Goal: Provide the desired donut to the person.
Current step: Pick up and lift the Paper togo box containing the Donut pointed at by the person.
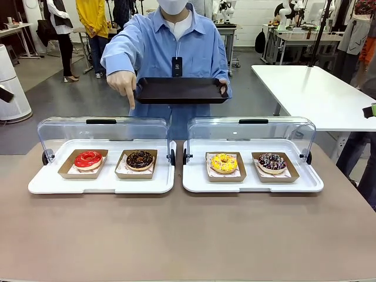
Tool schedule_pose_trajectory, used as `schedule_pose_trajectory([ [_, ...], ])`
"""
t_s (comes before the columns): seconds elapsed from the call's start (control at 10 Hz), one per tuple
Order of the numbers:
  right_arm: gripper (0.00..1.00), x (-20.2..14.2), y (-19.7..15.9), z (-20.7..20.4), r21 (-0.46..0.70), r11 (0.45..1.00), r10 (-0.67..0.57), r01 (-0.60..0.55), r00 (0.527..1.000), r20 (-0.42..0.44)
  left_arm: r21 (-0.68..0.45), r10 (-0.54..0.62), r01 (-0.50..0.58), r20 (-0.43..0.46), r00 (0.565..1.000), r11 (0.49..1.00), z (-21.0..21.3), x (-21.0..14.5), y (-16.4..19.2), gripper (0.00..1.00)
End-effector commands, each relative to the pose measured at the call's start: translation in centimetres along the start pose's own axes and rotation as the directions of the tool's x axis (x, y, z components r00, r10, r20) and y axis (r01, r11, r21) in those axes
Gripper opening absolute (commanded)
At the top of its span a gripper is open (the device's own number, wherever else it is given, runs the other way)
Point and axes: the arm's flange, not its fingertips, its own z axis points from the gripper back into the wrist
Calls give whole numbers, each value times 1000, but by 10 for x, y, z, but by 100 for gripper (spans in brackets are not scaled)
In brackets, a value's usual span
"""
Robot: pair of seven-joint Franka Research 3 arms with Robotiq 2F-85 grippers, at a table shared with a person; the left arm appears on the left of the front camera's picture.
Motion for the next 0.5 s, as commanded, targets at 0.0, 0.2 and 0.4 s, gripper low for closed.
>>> schedule_pose_trajectory([
  [0.0, 100, 0, 0, -1, 1, 1000, -1, 1, 1000, -3, 61, -145, 174, -326, 934, 983, -45, 51, 1, 100],
  [0.2, 100, 0, 0, -1, 1, 1000, -1, 1, 1000, -3, 21, -238, 280, -470, 850, 960, -110, 109, 7, 100],
  [0.4, 100, 0, 0, -1, 1, 1000, -1, 1, 1000, -3, -42, -298, 340, -589, 751, 939, -176, 137, 10, 100],
])
